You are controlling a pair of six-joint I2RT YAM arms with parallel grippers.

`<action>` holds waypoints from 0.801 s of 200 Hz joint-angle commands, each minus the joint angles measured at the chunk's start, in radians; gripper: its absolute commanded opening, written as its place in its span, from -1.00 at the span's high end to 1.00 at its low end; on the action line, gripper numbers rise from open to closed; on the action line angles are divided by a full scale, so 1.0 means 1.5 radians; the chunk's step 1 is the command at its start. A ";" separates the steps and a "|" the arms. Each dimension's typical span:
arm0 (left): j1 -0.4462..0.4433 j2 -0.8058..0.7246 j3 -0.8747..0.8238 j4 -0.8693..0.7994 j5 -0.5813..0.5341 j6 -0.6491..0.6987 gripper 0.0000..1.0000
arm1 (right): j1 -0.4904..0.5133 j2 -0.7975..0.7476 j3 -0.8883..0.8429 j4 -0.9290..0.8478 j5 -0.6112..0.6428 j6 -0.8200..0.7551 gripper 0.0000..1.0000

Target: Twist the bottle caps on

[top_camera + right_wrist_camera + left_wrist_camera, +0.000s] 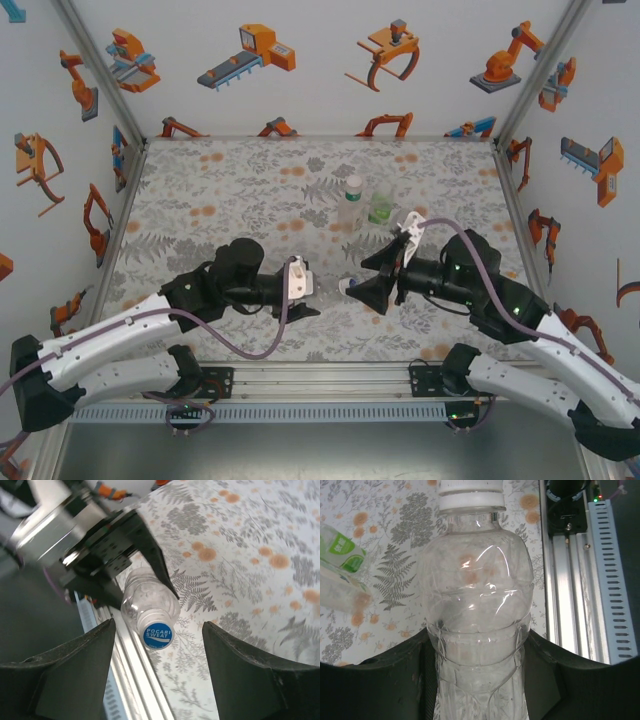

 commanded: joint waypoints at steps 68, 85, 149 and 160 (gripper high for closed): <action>-0.002 -0.032 0.023 -0.023 0.098 0.011 1.00 | 0.001 0.003 0.001 -0.026 -0.224 -0.333 -0.15; -0.002 -0.033 0.023 -0.024 0.098 0.010 1.00 | 0.001 0.007 -0.005 -0.019 -0.231 -0.333 -0.12; -0.001 -0.031 0.024 -0.024 0.100 0.010 1.00 | 0.001 0.007 -0.029 0.018 -0.236 -0.314 0.01; -0.001 -0.032 0.023 -0.024 0.101 0.010 1.00 | 0.001 0.009 -0.031 0.018 -0.235 -0.313 0.05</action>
